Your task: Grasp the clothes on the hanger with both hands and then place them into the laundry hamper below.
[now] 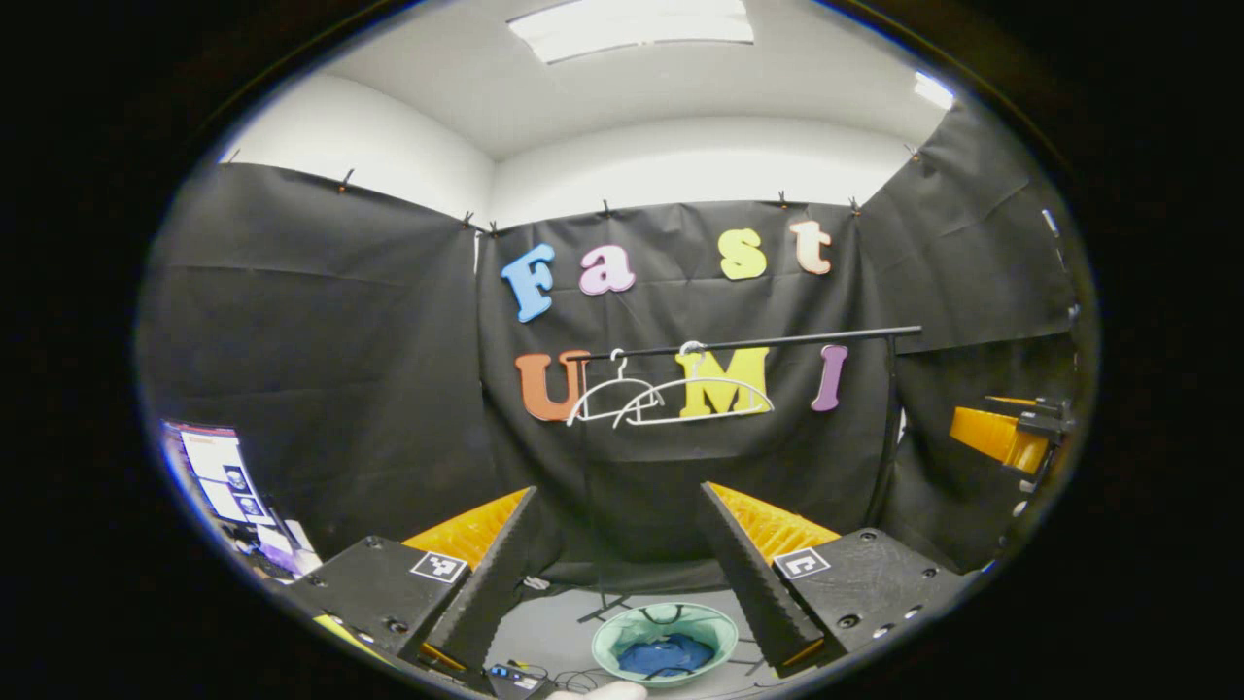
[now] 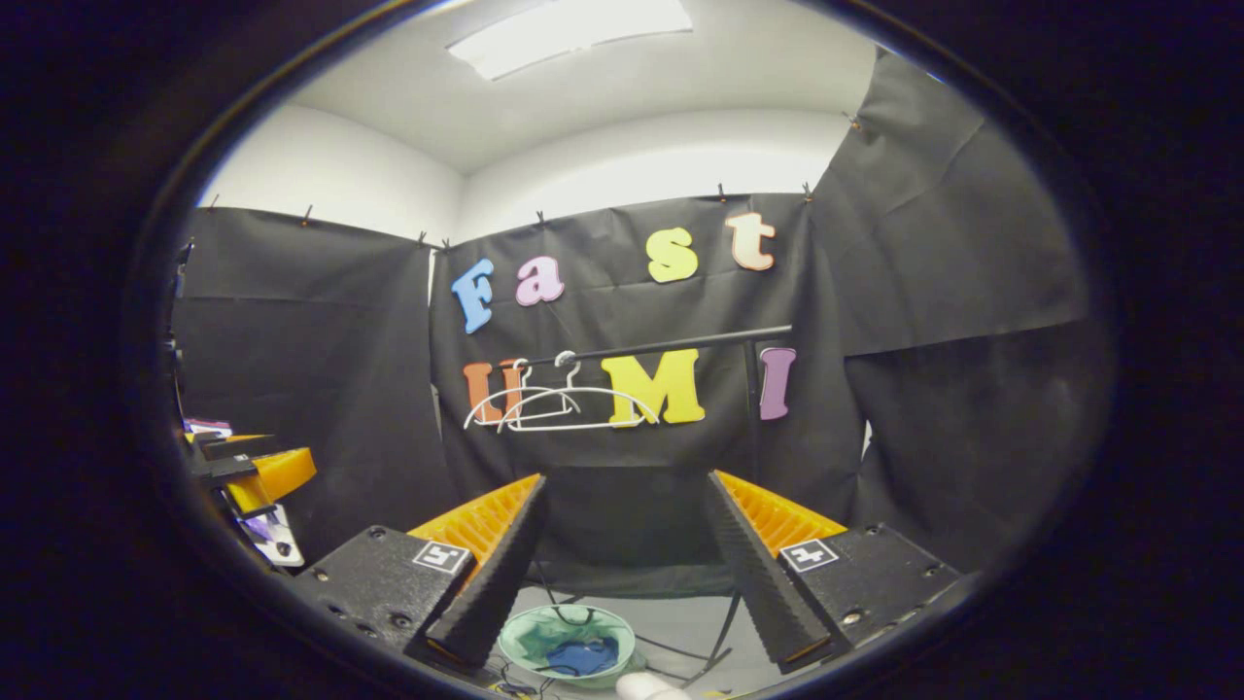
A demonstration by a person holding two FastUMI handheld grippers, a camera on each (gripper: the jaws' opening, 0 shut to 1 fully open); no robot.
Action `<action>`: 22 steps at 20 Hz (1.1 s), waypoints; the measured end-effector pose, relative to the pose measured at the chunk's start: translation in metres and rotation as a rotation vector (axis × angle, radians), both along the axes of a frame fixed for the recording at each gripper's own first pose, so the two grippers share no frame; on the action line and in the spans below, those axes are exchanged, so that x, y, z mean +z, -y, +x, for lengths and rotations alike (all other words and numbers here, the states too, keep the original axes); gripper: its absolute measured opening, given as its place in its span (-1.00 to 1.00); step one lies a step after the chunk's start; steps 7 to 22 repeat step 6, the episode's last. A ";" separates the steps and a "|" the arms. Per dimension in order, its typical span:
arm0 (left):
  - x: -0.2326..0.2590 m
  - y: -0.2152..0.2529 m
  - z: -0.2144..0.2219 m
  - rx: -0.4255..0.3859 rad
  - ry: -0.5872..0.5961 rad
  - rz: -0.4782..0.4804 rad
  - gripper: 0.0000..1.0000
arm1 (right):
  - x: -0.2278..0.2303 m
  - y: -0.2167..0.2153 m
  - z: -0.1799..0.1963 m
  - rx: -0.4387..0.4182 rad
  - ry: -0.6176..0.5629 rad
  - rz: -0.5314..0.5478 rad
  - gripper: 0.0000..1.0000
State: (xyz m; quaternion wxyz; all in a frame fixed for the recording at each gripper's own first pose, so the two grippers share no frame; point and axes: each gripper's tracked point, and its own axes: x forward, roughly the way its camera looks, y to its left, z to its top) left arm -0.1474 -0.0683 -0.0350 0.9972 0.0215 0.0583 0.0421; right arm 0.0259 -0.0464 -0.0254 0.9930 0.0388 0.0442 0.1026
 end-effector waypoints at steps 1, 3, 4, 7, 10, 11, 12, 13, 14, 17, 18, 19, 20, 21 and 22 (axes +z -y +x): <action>0.002 -0.002 0.001 -0.007 0.003 -0.003 1.00 | 0.001 0.000 -0.004 0.001 -0.001 -0.007 0.99; 0.004 -0.001 0.002 -0.027 0.009 -0.004 1.00 | 0.001 -0.008 -0.010 0.008 0.000 -0.027 0.99; 0.004 -0.004 0.002 -0.033 0.006 -0.002 1.00 | 0.000 -0.012 -0.010 0.011 -0.001 -0.034 0.99; 0.003 -0.009 0.002 -0.043 0.002 -0.001 1.00 | -0.001 -0.025 -0.010 0.027 -0.009 -0.041 0.99; 0.003 -0.009 0.002 -0.043 0.002 -0.001 1.00 | -0.001 -0.025 -0.010 0.027 -0.009 -0.041 0.99; 0.003 -0.009 0.002 -0.043 0.002 -0.001 1.00 | -0.001 -0.025 -0.010 0.027 -0.009 -0.041 0.99; 0.003 -0.009 0.002 -0.043 0.002 -0.001 1.00 | -0.001 -0.025 -0.010 0.027 -0.009 -0.041 0.99; 0.003 -0.009 0.002 -0.043 0.002 -0.001 1.00 | -0.001 -0.025 -0.010 0.027 -0.009 -0.041 0.99; 0.003 -0.009 0.002 -0.043 0.002 -0.001 1.00 | -0.001 -0.025 -0.010 0.027 -0.009 -0.041 0.99; 0.003 -0.009 0.002 -0.043 0.002 -0.001 1.00 | -0.001 -0.025 -0.010 0.027 -0.009 -0.041 0.99; 0.003 -0.009 0.002 -0.043 0.002 -0.001 1.00 | -0.001 -0.025 -0.010 0.027 -0.009 -0.041 0.99; 0.003 -0.009 0.002 -0.043 0.002 -0.001 1.00 | -0.001 -0.025 -0.010 0.027 -0.009 -0.041 0.99; 0.003 -0.009 0.002 -0.043 0.002 -0.001 1.00 | -0.001 -0.025 -0.010 0.027 -0.009 -0.041 0.99; 0.003 -0.009 0.002 -0.043 0.002 -0.001 1.00 | -0.001 -0.025 -0.010 0.027 -0.009 -0.041 0.99; 0.003 -0.009 0.002 -0.043 0.002 -0.001 1.00 | -0.001 -0.025 -0.010 0.027 -0.009 -0.041 0.99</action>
